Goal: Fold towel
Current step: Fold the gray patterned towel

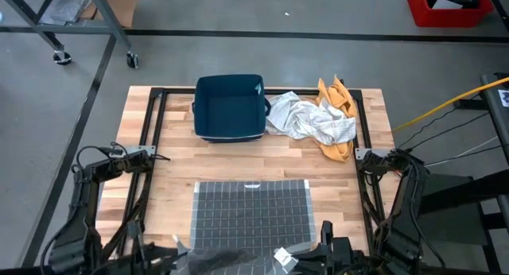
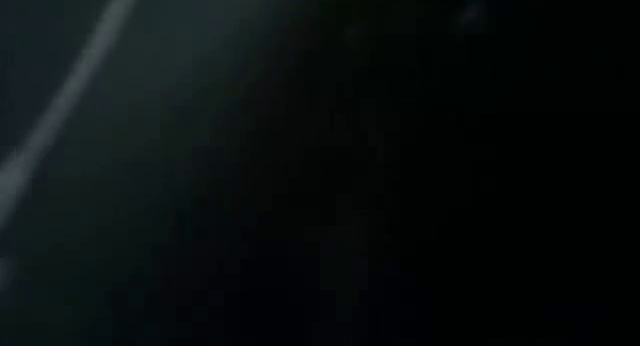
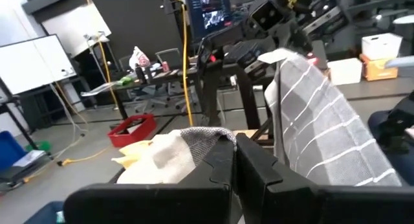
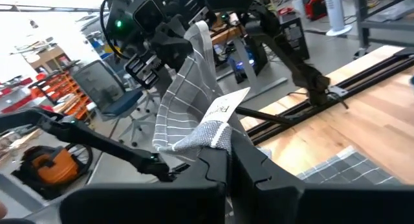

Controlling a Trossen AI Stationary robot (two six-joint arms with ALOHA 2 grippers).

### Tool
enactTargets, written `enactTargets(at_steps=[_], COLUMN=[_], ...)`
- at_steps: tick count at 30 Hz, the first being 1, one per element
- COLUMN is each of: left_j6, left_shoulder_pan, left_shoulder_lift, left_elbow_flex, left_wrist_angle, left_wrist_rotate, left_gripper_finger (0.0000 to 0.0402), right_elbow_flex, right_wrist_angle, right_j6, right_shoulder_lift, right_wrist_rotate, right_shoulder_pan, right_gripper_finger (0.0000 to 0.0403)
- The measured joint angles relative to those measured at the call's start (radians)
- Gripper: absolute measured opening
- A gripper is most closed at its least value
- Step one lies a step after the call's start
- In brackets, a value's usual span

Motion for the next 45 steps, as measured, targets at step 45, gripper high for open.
enactTargets(at_steps=[45], left_j6=[-0.516], left_shoulder_pan=[0.317], left_shoulder_lift=[-0.006], left_elbow_flex=[-0.212], left_wrist_angle=[-0.484], left_wrist_rotate=[0.450], left_gripper_finger=[0.0000], right_elbow_flex=[-0.015], right_wrist_angle=[-1.105], right_j6=[0.773], right_shoulder_lift=[-0.002], right_wrist_rotate=[-0.242], right_shoulder_pan=[-0.065], right_gripper_finger=[0.0001])
